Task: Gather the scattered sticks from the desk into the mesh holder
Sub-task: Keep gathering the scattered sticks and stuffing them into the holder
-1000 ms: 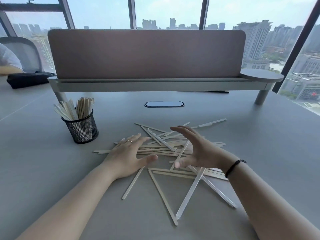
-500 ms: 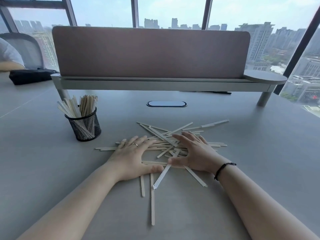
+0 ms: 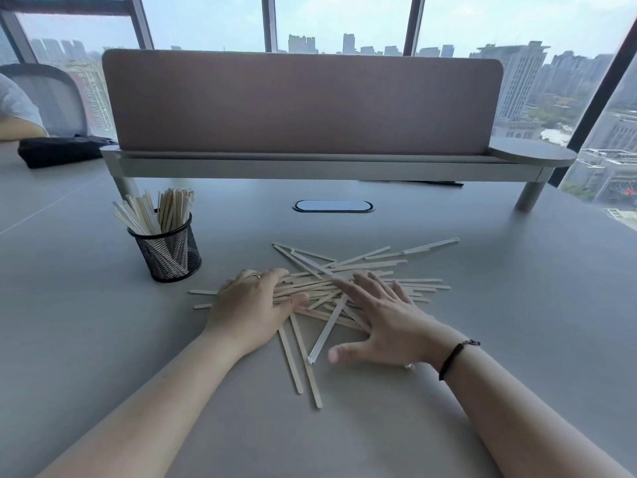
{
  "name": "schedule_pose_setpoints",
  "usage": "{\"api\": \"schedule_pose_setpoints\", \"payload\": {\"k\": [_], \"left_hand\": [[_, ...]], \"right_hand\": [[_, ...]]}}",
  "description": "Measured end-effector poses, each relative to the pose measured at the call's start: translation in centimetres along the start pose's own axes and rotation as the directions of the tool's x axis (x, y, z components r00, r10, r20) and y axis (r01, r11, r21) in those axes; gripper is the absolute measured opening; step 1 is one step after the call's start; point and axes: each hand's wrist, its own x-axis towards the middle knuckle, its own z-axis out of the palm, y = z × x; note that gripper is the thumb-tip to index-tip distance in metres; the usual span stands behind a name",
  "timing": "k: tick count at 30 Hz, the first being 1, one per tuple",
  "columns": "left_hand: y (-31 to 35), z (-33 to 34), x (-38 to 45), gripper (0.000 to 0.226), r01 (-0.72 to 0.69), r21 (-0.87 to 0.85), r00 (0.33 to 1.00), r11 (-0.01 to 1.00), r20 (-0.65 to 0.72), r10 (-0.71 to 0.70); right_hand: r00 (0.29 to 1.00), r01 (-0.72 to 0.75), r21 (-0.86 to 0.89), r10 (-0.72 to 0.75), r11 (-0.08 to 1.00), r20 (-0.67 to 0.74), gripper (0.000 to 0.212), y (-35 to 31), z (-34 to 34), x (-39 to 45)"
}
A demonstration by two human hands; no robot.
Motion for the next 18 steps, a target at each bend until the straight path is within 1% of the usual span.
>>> {"api": "schedule_pose_setpoints", "payload": {"k": [1, 2, 5, 7, 8, 10, 11, 14, 18], "left_hand": [[-0.1, 0.0, 0.0, 0.086, 0.0, -0.003, 1.0, 1.0, 0.003, 0.0], [-0.2, 0.0, 0.0, 0.088, 0.003, -0.007, 1.0, 1.0, 0.014, -0.003], [-0.5, -0.2, -0.1, 0.093, 0.007, -0.018, 0.998, 1.0, 0.061, -0.006], [-0.6, -0.1, 0.0, 0.093, -0.008, -0.015, 0.996, 1.0, 0.092, 0.009], [-0.7, 0.0, 0.1, 0.089, -0.018, -0.011, 0.995, 1.0, 0.099, 0.019], [-0.8, 0.4, 0.1, 0.071, -0.032, -0.017, 0.996, 0.999, 0.088, 0.034], [-0.8, 0.5, 0.1, 0.067, -0.036, -0.029, 0.996, 0.999, 0.078, 0.038], [-0.9, 0.5, 0.1, 0.076, -0.031, -0.062, 0.997, 0.998, 0.066, 0.035], [-0.9, 0.2, 0.1, 0.083, -0.021, -0.063, 0.997, 0.998, 0.078, 0.026]], "right_hand": [[0.999, 0.009, -0.028, -0.008, 1.0, 0.036, 0.121, -0.2, 0.3, 0.0], [0.999, 0.015, -0.025, -0.014, 1.0, 0.038, 0.123, -0.5, 0.5, 0.0], [0.997, 0.039, 0.05, -0.036, 0.998, -0.065, 0.122, -2.6, 1.1, 0.0], [0.992, 0.057, 0.033, -0.053, 0.998, -0.116, 0.119, -4.7, 1.9, 0.1], [0.992, 0.058, 0.017, -0.056, 0.998, -0.116, 0.119, -5.8, 2.4, 0.2], [0.994, 0.051, -0.029, -0.053, 0.998, -0.091, 0.121, -7.6, 3.3, 0.5], [0.996, 0.044, -0.042, -0.047, 0.998, -0.082, 0.123, -8.1, 3.6, 0.7], [0.998, 0.003, -0.006, -0.003, 1.0, -0.069, 0.123, -7.5, 3.2, 1.0], [0.998, -0.068, -0.011, 0.068, 0.998, 0.011, 0.121, -3.7, 0.9, 0.5]]}}
